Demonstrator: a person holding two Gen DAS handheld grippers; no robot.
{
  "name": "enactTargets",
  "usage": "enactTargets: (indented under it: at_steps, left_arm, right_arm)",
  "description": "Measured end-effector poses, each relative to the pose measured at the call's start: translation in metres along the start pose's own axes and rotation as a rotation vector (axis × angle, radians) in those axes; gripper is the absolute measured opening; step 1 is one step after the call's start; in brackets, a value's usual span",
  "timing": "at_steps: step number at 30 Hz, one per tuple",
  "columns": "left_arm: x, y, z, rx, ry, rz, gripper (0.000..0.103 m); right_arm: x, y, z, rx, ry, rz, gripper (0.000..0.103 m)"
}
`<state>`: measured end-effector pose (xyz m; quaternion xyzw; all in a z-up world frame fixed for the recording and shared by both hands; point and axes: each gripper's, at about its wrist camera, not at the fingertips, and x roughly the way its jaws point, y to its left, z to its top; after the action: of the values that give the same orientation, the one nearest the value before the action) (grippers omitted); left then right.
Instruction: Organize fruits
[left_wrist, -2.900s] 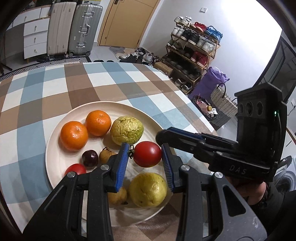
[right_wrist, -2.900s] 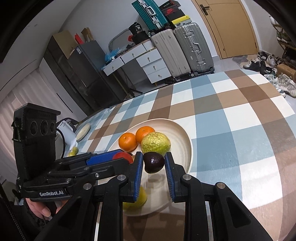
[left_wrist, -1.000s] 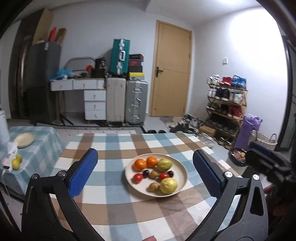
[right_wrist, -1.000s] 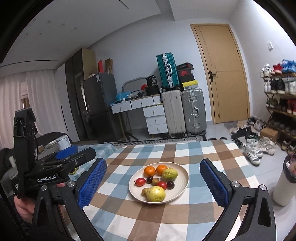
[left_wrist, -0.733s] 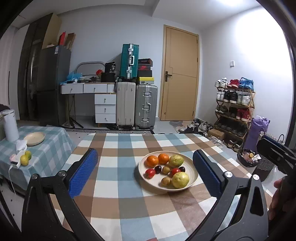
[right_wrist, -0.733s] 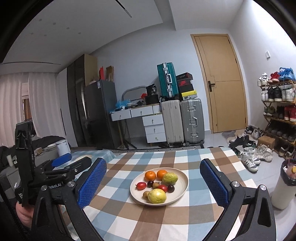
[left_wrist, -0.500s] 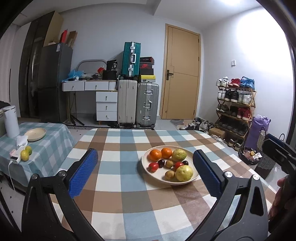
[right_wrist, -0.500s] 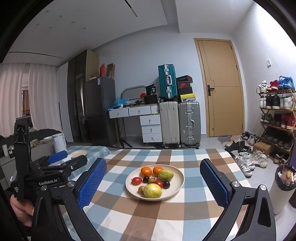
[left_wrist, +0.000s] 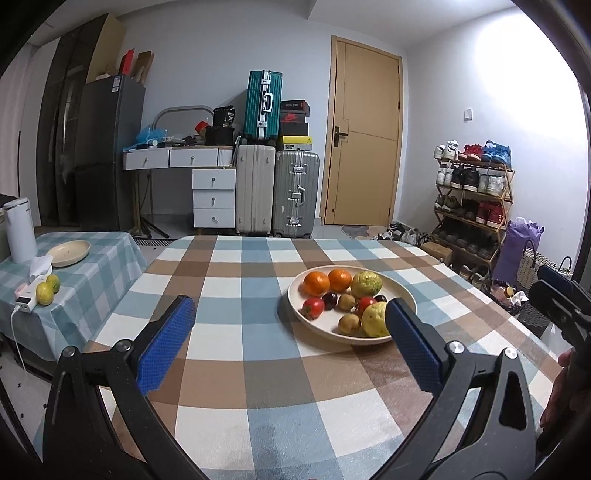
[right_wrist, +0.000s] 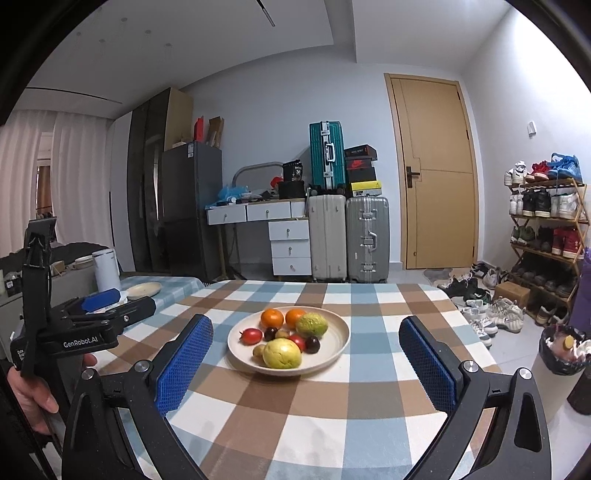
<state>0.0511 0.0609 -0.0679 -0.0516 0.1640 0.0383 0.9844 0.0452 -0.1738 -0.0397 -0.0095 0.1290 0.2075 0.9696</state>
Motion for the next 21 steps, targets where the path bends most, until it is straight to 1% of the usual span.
enactTargets:
  at_steps: [9,13,15,18,21]
  left_arm:
    - [0.012,0.001,-0.014,0.009,0.005,0.009,0.103]
    - [0.016,0.001,-0.018,0.023,0.000,0.000,0.103]
    - [0.017,-0.002,-0.018,0.039,0.003,0.007,0.103]
    - [0.015,-0.008,-0.018,0.069,-0.011,0.030,0.103]
    - [0.017,-0.008,-0.019,0.068,-0.009,0.022,0.103]
  right_arm:
    - [0.006,-0.001,-0.013,-0.024,0.008,-0.001,0.103]
    - [0.009,0.000,-0.015,-0.030,0.022,0.009,0.103]
    - [0.013,0.000,-0.016,-0.027,0.044,0.007,0.103]
    - [0.023,0.000,-0.019,-0.029,0.101,0.001,0.103]
    - [0.024,0.003,-0.020,-0.046,0.100,0.003,0.103]
